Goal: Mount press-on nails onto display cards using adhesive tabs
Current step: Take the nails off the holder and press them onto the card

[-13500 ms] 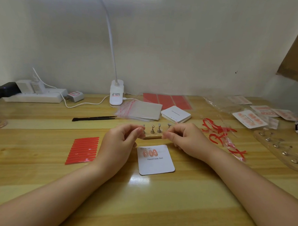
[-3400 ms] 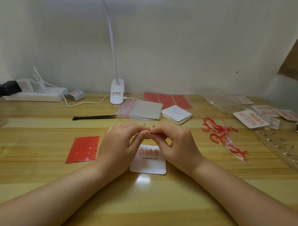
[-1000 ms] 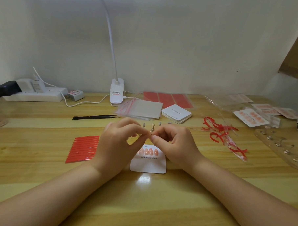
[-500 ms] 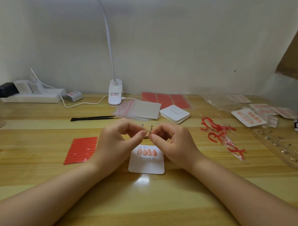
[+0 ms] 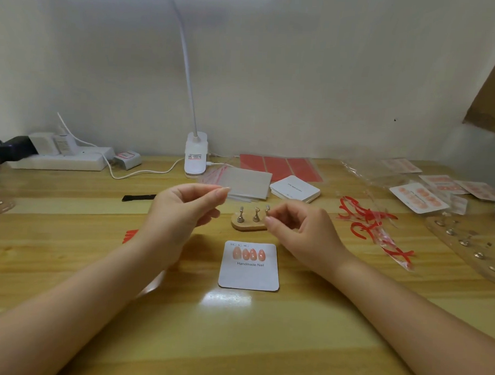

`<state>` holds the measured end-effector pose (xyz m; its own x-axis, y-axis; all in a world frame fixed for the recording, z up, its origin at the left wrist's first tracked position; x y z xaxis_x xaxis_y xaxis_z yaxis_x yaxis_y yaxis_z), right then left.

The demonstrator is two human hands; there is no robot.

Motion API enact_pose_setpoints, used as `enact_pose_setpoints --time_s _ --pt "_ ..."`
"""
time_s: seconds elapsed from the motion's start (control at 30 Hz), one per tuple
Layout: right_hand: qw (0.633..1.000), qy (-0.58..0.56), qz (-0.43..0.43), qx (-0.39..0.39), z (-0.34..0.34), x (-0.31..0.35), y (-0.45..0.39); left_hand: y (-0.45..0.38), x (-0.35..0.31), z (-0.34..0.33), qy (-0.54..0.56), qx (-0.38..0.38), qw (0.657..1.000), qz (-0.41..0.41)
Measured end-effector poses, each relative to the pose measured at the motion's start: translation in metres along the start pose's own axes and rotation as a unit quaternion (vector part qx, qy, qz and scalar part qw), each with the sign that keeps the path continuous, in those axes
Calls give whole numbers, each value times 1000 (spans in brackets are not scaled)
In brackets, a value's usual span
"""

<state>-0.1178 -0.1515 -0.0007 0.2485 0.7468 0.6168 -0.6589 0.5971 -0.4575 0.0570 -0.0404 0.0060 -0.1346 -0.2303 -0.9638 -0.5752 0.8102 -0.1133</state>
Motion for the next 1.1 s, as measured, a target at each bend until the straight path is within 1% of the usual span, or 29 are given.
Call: enact_pose_setpoints --time_s 0.17,0.27,0.4,0.5,0.73,0.9,1.0,1.03,1.1 --pt "993 -39 -62 -97 18 -17 -6 7 5 -9 1 3 1000 8" --pt "983 -51 -112 -133 24 -30 -9 13 9 -15 -21 8 1000 0" --pt "978 -8 -145 -150 30 -43 -10 18 8 -16 -41 -22 998 -53" --pt "975 34 -172 -137 29 -50 -12 22 7 -17 -59 -26 995 -79" --pt "969 145 -190 -66 22 -57 -16 23 9 -19 -72 -22 995 -71" --pt "965 165 -192 -65 21 -58 -16 23 9 -18 -85 -23 994 -70" --pt "957 182 -208 -91 23 -54 -14 22 9 -17 -88 -22 994 -69" --pt "956 184 -199 -115 26 -50 -12 22 9 -17 -89 -23 993 -69" --pt "958 184 -141 -168 30 -32 -9 22 9 -16 -82 -30 994 -71"
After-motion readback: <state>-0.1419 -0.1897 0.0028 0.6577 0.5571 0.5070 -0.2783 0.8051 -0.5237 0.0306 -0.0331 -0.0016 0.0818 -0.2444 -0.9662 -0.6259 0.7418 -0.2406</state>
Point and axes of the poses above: each hand's wrist, its own y-axis away from the middle knuckle, its own z-axis out of the back of the hand, x = y × z, the point moved 5 cm from there along -y, towards the middle knuckle, and after that the axes turned 14 degrees about y, right-handed, at the moved point
